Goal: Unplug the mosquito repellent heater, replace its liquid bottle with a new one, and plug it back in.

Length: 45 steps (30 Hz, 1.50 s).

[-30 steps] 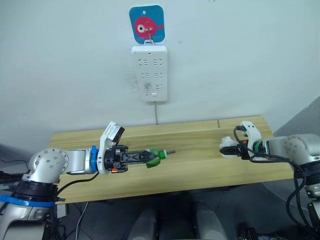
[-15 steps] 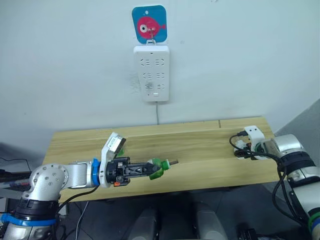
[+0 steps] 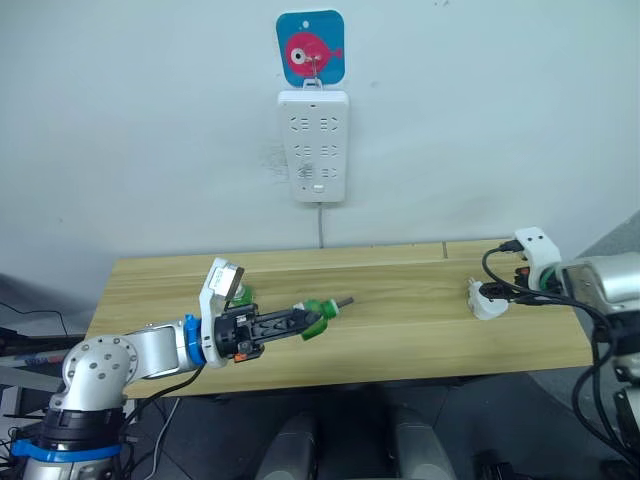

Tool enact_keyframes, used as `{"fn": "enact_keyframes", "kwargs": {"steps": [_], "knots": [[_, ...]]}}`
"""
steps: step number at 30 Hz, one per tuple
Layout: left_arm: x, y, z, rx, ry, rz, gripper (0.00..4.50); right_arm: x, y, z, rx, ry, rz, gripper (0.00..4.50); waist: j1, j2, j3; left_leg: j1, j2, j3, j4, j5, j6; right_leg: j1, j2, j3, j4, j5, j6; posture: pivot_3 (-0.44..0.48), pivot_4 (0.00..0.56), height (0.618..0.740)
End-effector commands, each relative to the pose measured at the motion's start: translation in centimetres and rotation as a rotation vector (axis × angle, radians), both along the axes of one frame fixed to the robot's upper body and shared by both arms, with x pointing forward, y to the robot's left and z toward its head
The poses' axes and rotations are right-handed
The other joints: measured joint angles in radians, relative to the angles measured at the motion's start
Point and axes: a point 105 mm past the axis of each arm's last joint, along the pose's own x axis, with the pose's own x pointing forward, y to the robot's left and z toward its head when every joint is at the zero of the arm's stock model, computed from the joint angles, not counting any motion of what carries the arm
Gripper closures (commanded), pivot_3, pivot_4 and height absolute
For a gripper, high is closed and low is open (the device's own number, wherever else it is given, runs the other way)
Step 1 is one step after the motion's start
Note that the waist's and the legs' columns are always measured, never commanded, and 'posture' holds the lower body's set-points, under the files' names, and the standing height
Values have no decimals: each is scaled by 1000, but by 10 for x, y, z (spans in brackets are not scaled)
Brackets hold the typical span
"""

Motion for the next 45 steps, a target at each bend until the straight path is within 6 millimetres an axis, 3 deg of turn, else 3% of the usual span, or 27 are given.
{"fn": "enact_keyframes", "kwargs": {"steps": [1,4,8,11,13,17,23,29,40,45], "knots": [[16,-7,9,119,-295,150,2242,-5,40,39,214,-138,125,26,-1,0,0,0,0,1,0,0,0,0,0,1,-1,0,0,-67,231,740],[36,-14,1,265,-518,280,2242,-17,74,53,452,-150,219,26,-4,0,0,2,1,5,0,0,0,1,0,1,-2,0,-1,-65,226,740],[54,-39,13,337,-832,418,2242,-37,131,74,889,-145,380,26,0,0,0,1,1,6,0,0,0,1,0,1,-3,1,-2,-70,226,740],[56,-53,17,343,-940,429,2242,-46,154,84,1044,-143,438,26,3,0,0,0,1,5,0,0,0,0,-1,0,-2,1,-2,-63,227,740],[56,-64,20,314,-974,427,2242,-46,170,81,1059,-141,418,26,1,0,0,1,1,5,0,0,1,0,-2,0,-2,1,-2,-64,229,740],[52,-77,27,273,-1011,402,2242,-40,185,90,1144,-156,310,26,-3,0,0,0,1,4,0,0,1,-1,-1,0,0,1,-2,-63,229,740],[47,-78,27,257,-1015,382,2242,-40,192,103,1218,-124,219,26,-6,0,0,1,1,4,0,0,1,0,-1,-1,0,1,-1,-64,234,740],[47,-78,28,258,-1017,380,2242,-43,197,103,1218,-123,229,26,-9,0,0,1,1,5,0,0,1,0,1,-2,0,1,-1,-63,235,740],[46,-81,29,250,-1022,376,2242,-40,193,100,1235,-130,183,3570,-9,0,0,1,2,5,0,-2,5,0,1,-3,0,1,-1,-65,231,740],[45,-81,28,252,-1025,376,2242,-40,193,101,1252,-132,174,3669,-9,0,0,1,2,5,0,-2,5,0,1,-2,0,1,-1,-62,226,740]]}}
